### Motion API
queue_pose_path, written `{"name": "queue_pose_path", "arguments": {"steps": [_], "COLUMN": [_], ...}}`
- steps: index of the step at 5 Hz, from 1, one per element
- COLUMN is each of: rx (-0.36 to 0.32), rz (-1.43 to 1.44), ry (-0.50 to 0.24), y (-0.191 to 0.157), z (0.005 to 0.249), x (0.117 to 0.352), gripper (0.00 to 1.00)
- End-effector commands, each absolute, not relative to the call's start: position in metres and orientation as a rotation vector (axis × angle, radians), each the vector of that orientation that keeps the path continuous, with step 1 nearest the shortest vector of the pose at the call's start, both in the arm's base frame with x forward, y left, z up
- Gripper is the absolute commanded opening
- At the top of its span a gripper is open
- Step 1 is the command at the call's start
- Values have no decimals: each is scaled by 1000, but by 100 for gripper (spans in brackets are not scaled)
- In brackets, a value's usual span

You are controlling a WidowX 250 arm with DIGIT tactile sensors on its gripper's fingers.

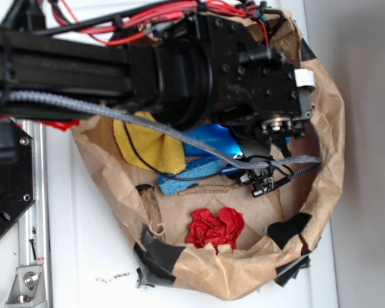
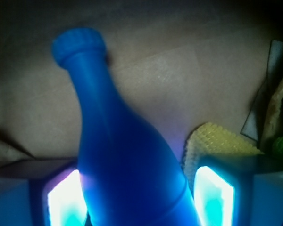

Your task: Grab the blue bottle.

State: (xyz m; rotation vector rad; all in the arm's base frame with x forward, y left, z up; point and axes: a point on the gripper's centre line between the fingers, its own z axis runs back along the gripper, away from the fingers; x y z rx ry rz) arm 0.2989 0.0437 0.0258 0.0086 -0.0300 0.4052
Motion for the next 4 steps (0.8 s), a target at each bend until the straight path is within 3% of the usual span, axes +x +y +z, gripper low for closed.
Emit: {"name": "queue_pose_path", "arguments": {"steps": [1,2,3,4], "rx": [189,187,67,46], "rz": [105,177,270,334], "ry": [-130,-167,-134,-119], "y": [51,50,44,34], "z": [117,167,198,196], "x": [291,281,274,274], "gripper": [0,0,0,0]}}
